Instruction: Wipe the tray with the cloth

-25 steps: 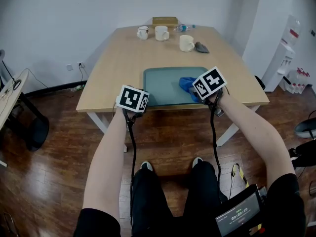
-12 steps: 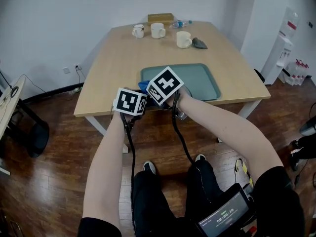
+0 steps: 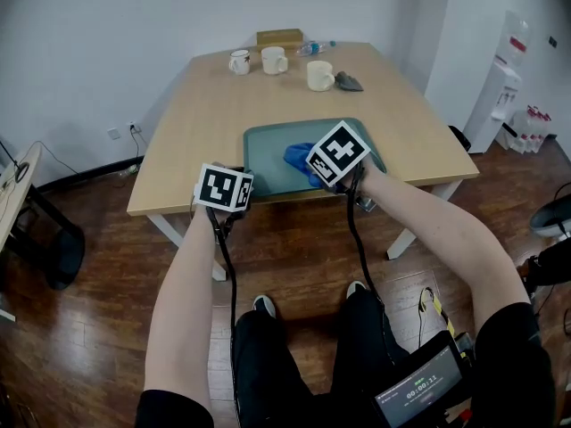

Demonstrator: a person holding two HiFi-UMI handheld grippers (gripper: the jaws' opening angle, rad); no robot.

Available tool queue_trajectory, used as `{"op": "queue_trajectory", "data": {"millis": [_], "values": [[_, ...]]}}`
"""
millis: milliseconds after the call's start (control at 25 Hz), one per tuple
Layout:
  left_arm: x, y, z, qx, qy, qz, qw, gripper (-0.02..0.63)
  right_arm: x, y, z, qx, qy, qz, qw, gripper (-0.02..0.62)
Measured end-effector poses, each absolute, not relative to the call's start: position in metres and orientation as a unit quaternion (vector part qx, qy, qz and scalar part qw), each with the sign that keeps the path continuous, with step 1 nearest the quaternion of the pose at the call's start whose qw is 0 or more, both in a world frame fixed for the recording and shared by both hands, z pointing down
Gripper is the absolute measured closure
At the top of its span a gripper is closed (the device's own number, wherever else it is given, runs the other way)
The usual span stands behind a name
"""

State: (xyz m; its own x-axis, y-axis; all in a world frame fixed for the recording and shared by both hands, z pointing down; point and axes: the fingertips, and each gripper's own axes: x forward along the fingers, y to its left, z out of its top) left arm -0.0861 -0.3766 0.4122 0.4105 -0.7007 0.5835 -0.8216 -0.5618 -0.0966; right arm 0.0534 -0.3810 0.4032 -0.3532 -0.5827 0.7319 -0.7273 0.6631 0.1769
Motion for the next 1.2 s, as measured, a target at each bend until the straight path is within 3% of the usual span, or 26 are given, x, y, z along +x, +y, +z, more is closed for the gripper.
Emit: {"op": "queue_trajectory", "data": {"millis": [280,440,760,1200], "values": [[-0.084,-0.376,0.412,0.835,-0.454,0.293,0.103,0.535,0.156,-0.392,0.406,0.445,-0.776,0.052,0.444,0.483],[-0.082,-0.375,0.412,0.837,-0.451,0.293,0.101,0.537,0.170,-0.399,0.408,0.435,-0.786,0.036,0.437,0.483],[-0.080,-0.368,0.410,0.838,-0.450,0.296,0.084,0.537,0.069,-0.433,0.368,0.362,-0.841,-0.096,0.390,0.483],[-0.080,-0.368,0.403,0.839,-0.450,0.296,0.076,0.537,-0.039,-0.506,0.385,0.295,-0.814,-0.193,0.461,0.485]]}}
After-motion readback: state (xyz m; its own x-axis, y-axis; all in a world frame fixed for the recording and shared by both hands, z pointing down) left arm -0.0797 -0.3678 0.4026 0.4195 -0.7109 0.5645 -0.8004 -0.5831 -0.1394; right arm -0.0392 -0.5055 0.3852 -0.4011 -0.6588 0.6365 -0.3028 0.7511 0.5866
